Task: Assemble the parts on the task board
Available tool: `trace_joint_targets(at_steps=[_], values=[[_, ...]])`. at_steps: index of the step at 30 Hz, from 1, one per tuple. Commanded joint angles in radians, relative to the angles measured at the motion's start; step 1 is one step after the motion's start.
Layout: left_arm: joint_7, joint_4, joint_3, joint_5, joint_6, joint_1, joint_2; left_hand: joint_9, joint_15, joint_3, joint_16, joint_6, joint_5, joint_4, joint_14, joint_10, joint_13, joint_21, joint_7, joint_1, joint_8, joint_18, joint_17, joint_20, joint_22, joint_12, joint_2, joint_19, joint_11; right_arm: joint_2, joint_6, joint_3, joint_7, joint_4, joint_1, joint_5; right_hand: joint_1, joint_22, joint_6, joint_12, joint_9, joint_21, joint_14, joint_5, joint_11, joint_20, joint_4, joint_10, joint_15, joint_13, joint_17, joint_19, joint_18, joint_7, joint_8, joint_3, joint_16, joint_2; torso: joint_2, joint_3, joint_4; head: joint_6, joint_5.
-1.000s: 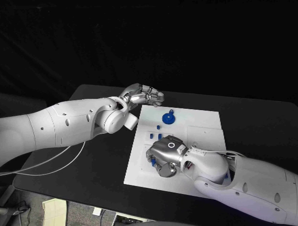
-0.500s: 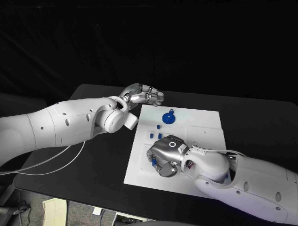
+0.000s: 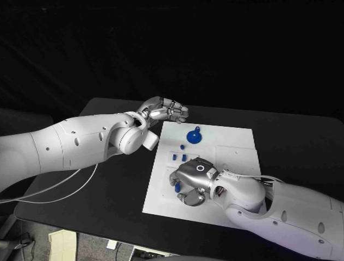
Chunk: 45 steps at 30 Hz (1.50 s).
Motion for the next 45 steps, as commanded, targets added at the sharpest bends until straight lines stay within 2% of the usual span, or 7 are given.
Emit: trace_joint_targets(at_steps=[1,16,22,26,29,37,45], values=[[0.005,0.002,0.001,0.006,0.012,0.001,0.000,-0.002,0.000,-0.007,0.004,0.006,0.004,0.001,0.002,0.009,-0.001,-0.004,0.003,0.002,0.005,0.020,0.002,-0.003,0.002,-0.001,0.011,0.007,0.000,-0.004,-0.031,0.000,0.002,0.004,-0.001,0.004,0.009,0.010,-0.005,-0.002,-0.001,-0.003,0.000,-0.006,-0.005,-0.003,0.006,-0.006,0.004,-0.002,-0.001,0.005,0.079,-0.003,-0.003,-0.003,0.004,-0.004,0.000,-0.0004,-0.0001,0.001,-0.001],[0.005,0.001,0.001,0.006,0.012,0.001,-0.002,-0.002,0.000,-0.007,0.004,0.006,0.003,0.001,0.002,0.009,-0.002,-0.005,0.003,0.002,0.005,0.020,0.001,-0.003,0.002,-0.001,0.011,0.007,0.000,-0.051,-0.154,0.005,0.074,0.053,0.007,0.145,-0.007,0.009,-0.043,-0.004,-0.013,-0.008,-0.006,0.008,0.009,-0.001,0.034,-0.051,0.017,-0.021,-0.008,0.003,0.079,0.013,-0.021,-0.042,0.011,-0.037,0.000,-0.0004,-0.0006,0.006,-0.006],[0.006,-0.001,0.001,0.006,0.011,0.001,-0.001,-0.002,0.000,-0.007,0.004,0.006,0.003,0.001,0.002,0.009,-0.002,-0.005,0.003,0.002,0.006,0.020,0.001,-0.003,0.002,-0.001,0.011,0.007,0.000,-0.089,-0.160,0.023,0.099,0.089,0.025,0.217,-0.025,0.010,-0.049,0.001,-0.014,-0.010,-0.010,0.047,0.010,-0.003,0.037,-0.056,0.018,-0.028,-0.011,0.000,0.079,0.014,-0.020,-0.089,0.016,-0.029,0.000,0.0003,-0.0009,0.013,-0.012],[0.007,-0.005,0.001,0.006,0.011,0.001,-0.001,-0.002,0.000,-0.007,0.004,0.006,0.003,0.001,0.002,0.009,-0.002,-0.005,0.003,0.002,0.006,0.020,0.001,-0.003,0.002,-0.001,0.011,0.007,0.000,-0.131,-0.152,0.050,0.110,0.124,0.043,0.296,-0.034,0.011,-0.046,0.006,-0.014,-0.011,-0.011,0.055,0.008,-0.003,0.044,-0.048,0.016,-0.029,-0.013,-0.001,0.079,0.015,-0.016,-0.107,0.019,-0.022,-0.001,0.0004,-0.0016,0.018,-0.019],[0.008,-0.013,0.001,0.006,0.010,0.001,0.000,-0.002,0.000,-0.007,0.004,0.006,0.003,0.001,0.002,0.010,-0.002,-0.005,0.003,0.002,0.006,0.020,0.001,-0.003,0.002,-0.001,0.011,0.008,0.000,-0.174,-0.112,0.080,0.103,0.140,0.065,0.384,-0.039,0.021,-0.010,0.084,-0.001,0.008,-0.009,0.051,-0.034,-0.010,0.046,0.075,-0.022,0.015,-0.011,0.013,0.079,-0.003,0.008,-0.131,0.026,0.001,-0.002,0.0009,-0.0022,0.024,-0.030],[0.008,-0.027,0.000,0.012,0.010,0.001,0.004,-0.002,0.000,-0.007,0.004,0.006,0.003,0.001,0.002,0.010,-0.002,-0.006,0.003,0.002,0.006,0.020,0.002,-0.003,0.003,-0.001,0.011,0.008,0.000,-0.291,0.070,0.084,0.031,0.139,0.162,0.653,-0.066,0.020,0.004,0.268,0.048,0.041,-0.024,0.012,-0.063,-0.022,0.067,0.046,-0.053,0.217,-0.015,-0.016,0.079,-0.030,0.030,-0.170,0.015,0.036,-0.008,0.0006,-0.0063,0.032,-0.056],[0.011,-0.033,-0.001,0.012,0.020,0.000,0.009,-0.004,-0.003,-0.009,0.012,0.002,0.001,0.002,0.013,0.013,-0.001,-0.005,0.005,-0.002,0.004,0.020,0.005,-0.004,0.005,0.000,0.009,0.012,-0.001,-0.371,0.252,0.081,-0.121,0.129,0.192,0.878,-0.136,0.023,0.011,0.584,0.071,0.063,-0.006,0.002,-0.101,-0.023,0.125,0.114,-0.086,0.473,0.017,-0.009,0.079,-0.055,0.034,-0.201,0.060,0.087,-0.018,-0.0011,-0.0119,0.032,-0.085]])
